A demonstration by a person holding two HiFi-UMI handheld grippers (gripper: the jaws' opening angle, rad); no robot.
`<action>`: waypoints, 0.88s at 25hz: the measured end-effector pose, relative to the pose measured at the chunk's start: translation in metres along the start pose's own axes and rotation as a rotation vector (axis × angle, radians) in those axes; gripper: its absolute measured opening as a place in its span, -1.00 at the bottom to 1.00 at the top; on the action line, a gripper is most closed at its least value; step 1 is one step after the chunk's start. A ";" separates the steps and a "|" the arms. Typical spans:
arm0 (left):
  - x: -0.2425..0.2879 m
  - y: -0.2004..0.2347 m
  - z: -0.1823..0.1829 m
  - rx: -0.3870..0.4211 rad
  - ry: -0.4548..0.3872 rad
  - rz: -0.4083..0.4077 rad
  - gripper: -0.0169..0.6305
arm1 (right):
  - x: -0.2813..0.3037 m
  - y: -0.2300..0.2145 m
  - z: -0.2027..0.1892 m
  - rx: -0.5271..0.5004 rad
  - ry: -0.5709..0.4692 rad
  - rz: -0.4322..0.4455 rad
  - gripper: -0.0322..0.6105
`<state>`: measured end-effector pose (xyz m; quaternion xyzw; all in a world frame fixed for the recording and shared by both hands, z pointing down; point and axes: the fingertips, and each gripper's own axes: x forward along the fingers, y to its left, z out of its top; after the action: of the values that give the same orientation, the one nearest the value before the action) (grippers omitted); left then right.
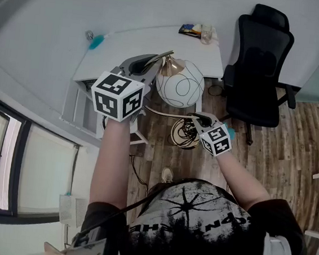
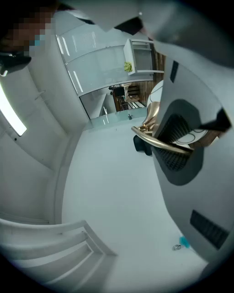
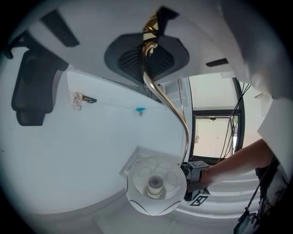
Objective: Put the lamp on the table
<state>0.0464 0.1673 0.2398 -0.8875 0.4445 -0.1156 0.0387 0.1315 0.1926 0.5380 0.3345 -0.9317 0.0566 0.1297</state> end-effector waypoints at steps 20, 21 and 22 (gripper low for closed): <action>-0.003 -0.001 0.001 0.006 0.019 0.024 -0.85 | 0.003 0.003 0.003 0.015 -0.023 0.027 -0.82; -0.003 -0.001 0.002 0.006 0.020 0.026 -0.85 | 0.003 0.003 0.003 0.015 -0.025 0.028 -0.83; -0.003 -0.001 0.002 0.008 0.021 0.029 -0.85 | 0.003 0.004 0.003 0.015 -0.027 0.030 -0.83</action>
<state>0.0457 0.1703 0.2376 -0.8795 0.4571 -0.1262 0.0393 0.1259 0.1933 0.5360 0.3221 -0.9379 0.0612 0.1136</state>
